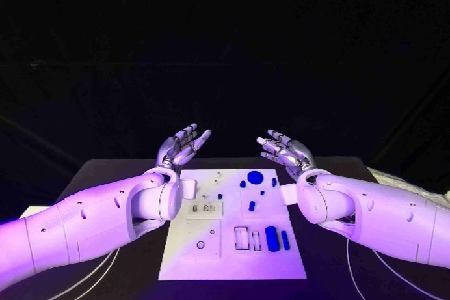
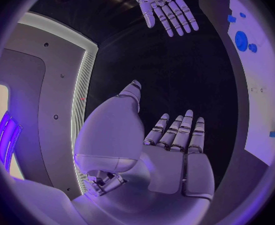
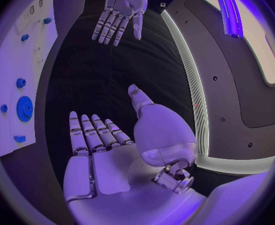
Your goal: Assemble the parts on the task board
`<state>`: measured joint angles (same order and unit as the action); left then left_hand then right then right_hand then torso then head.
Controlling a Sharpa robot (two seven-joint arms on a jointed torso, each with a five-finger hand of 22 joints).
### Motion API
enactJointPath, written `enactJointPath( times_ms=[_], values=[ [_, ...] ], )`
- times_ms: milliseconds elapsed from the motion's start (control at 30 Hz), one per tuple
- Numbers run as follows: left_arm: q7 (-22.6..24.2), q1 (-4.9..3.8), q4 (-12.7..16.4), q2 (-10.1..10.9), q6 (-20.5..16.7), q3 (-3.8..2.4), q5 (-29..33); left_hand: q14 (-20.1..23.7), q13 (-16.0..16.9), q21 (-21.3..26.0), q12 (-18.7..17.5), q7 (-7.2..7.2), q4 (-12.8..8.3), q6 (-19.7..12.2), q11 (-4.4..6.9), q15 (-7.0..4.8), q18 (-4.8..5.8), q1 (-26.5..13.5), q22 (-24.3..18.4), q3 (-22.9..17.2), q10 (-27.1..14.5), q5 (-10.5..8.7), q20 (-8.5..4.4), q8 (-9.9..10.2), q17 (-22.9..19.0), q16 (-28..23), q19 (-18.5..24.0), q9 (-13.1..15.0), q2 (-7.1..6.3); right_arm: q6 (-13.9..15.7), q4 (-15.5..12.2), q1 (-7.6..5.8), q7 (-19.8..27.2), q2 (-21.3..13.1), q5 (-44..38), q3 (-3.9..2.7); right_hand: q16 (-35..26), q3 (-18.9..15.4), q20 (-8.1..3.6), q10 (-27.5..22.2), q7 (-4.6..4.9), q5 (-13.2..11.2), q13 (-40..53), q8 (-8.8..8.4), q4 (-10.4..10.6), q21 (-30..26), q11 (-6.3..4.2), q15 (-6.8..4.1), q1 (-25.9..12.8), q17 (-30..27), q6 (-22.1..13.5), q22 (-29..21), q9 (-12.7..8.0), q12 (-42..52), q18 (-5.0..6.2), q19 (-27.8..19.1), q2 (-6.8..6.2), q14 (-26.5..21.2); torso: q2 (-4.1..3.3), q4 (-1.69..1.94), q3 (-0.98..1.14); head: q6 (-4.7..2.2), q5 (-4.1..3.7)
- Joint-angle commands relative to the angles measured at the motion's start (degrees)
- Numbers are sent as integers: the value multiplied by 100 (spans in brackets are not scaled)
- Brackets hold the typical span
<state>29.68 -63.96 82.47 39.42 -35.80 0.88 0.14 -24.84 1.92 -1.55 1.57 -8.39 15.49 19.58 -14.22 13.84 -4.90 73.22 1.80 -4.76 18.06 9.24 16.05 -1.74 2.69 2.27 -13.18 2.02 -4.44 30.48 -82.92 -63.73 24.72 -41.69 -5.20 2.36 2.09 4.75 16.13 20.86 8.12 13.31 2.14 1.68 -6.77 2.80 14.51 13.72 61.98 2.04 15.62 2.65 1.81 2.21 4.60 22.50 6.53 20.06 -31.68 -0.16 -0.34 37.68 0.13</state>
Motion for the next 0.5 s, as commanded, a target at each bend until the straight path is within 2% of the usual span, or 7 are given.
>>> enactJointPath(
  times_ms=[33, 100, 200, 300, 333, 400, 500],
  values=[
    [161, -9, -9, -13, 400, 0, -97, -315, 27, -65, 63, -826, 57, 210, -78, 58, -135, 325, 29, -16, 241, 50, 79, -61, 45, 80, -128, 29, 61, -1192, 125, -59, -402, 56, -609, 30, 262, 70, 52, 1385, 845, 33, 97, 134, -310, 390, 1, -71, 577, 123, 974, 190, 88, 173, 323, 1602, 92, 1728, -2, -1, -2, 2, 1],
    [161, -9, -9, -13, 400, 0, -97, -656, 42, -113, 86, -833, 26, 337, -97, 66, -132, 359, 56, -10, 425, 46, 75, -80, 87, 149, -281, 41, 95, -1365, 181, -87, -460, 81, -687, 47, 433, 112, 45, 2218, 800, 6, 151, 220, -421, 521, -83, -181, 711, 183, 1523, 223, 135, 302, 441, 1975, 98, 2687, -2, -1, -2, 2, 1],
    [161, -9, -9, -13, 400, 0, -97, -1607, 73, -314, 133, -843, -45, 670, -103, 4, -192, 414, 163, 12, 910, 41, 67, -123, 195, 374, -947, 66, 167, -1569, 246, -120, -528, 109, -780, 68, 488, 194, 37, 2990, 684, -44, 164, 322, -586, 628, -225, -329, 878, 171, 2386, 217, 185, 416, 577, 2302, 105, 3215, -2, -1, -2, 2, 1],
    [161, -9, -9, -13, 400, 0, -97, -2184, 183, -733, 356, -824, -151, 1533, -3, -157, -345, 465, 365, 49, 2249, 37, 55, -288, 262, 611, -2187, 148, 257, -1660, 276, -135, -558, 122, -822, 78, 515, 341, -55, 3411, 573, -93, 143, 379, -783, 742, -347, -463, 990, 162, 3238, 207, 206, 427, 605, 2664, 86, 3682, -2, -1, -2, 2, 1],
    [217, -3, -14, 227, 649, 2, -96, -2486, 227, -915, 499, -785, -191, 2027, 64, -252, -436, 484, 440, 61, 2796, 37, 46, -397, 310, 745, -2592, 197, 292, -1292, 678, -262, -376, 76, -1997, 64, 510, 398, -103, 3518, 552, -108, 133, 370, -840, 781, -375, -504, 990, 154, 3448, 202, 201, 402, 596, 2791, 76, 3821, -61, 3, -1, 52, 32],
    [224, -3, 13, 252, 646, 1, -96, -2952, 245, -1117, 630, -703, -242, 2686, 149, -392, -538, 508, 514, 79, 3125, 35, 10, -550, 401, 946, -2971, 258, 332, -1262, 691, -275, -383, 63, -2129, 60, 534, 440, -156, 3586, 539, -156, 140, 349, -902, 821, -395, -551, 1004, 167, 3527, 203, 199, 377, 606, 2909, 46, 3989, -82, 13, -2, 51, 20],
    [228, -3, 108, 324, 633, 1, -109, -3691, 275, -1416, 799, -591, -313, 2957, 327, -609, -577, 534, 612, 123, 3576, 29, -155, -610, 601, 1204, -3592, 245, 382, -1208, 697, -318, -412, 34, -2424, 53, 561, 534, -261, 3751, 504, -212, 142, 302, -961, 904, -453, -649, 1000, 174, 3651, 200, 197, 328, 609, 3169, 11, 4327, -143, 28, -10, 18, 16]
  ],
)
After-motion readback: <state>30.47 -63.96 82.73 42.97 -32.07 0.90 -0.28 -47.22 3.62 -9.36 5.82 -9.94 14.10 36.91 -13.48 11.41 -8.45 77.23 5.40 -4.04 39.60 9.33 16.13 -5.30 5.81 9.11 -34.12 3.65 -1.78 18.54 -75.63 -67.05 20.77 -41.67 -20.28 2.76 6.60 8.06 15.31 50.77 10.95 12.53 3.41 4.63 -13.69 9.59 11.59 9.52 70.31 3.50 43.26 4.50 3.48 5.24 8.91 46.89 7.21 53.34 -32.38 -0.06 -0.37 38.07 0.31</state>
